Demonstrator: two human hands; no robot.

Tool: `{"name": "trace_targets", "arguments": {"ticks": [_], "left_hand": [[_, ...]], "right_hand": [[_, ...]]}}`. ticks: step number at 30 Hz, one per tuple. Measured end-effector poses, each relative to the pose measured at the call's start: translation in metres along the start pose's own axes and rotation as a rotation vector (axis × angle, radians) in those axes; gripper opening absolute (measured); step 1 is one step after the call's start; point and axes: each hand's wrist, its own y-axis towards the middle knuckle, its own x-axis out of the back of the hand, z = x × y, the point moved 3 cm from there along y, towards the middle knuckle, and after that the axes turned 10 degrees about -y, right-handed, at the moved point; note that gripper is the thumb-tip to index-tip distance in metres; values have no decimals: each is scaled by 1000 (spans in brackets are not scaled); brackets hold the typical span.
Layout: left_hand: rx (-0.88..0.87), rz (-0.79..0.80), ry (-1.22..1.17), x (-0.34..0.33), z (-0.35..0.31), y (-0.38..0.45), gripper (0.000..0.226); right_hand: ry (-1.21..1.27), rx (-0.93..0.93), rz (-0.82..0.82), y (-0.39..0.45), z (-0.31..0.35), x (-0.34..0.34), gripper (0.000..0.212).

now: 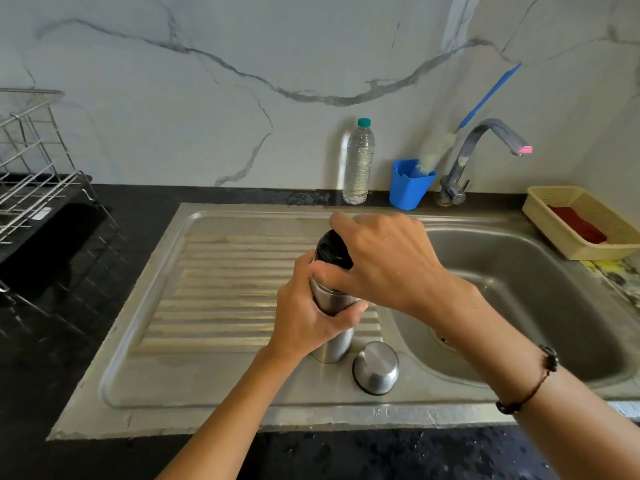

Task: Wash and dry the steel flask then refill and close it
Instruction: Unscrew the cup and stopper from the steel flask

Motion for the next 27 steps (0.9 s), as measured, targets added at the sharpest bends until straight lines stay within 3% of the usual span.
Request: {"name": "trace_targets", "arguments": {"ticks": [5,11,14,18,20,23,27], "left_hand": [[-60,4,16,0,3,2,73],[-48,64,6,-2,1,5,68],[-49,62,-11,-3,-1,3,68],[-70,65,9,-4,4,1,80],[-56,71,13,-4,3,0,77],[-40,63,7,-3,1,-1,47],[-30,33,1,-3,-1,0,65]], "right_hand": [[35,99,-35,1,-7,-2,48],[253,437,239,6,-24,4,43],[155,393,425,8,-26,17,50],[-92,180,339,12,-18,38,73],[-151,126,344,14,-9,36,68],[-169,210,327,11,3,28,52],[-64,321,432,9,-1,25,27]]}}
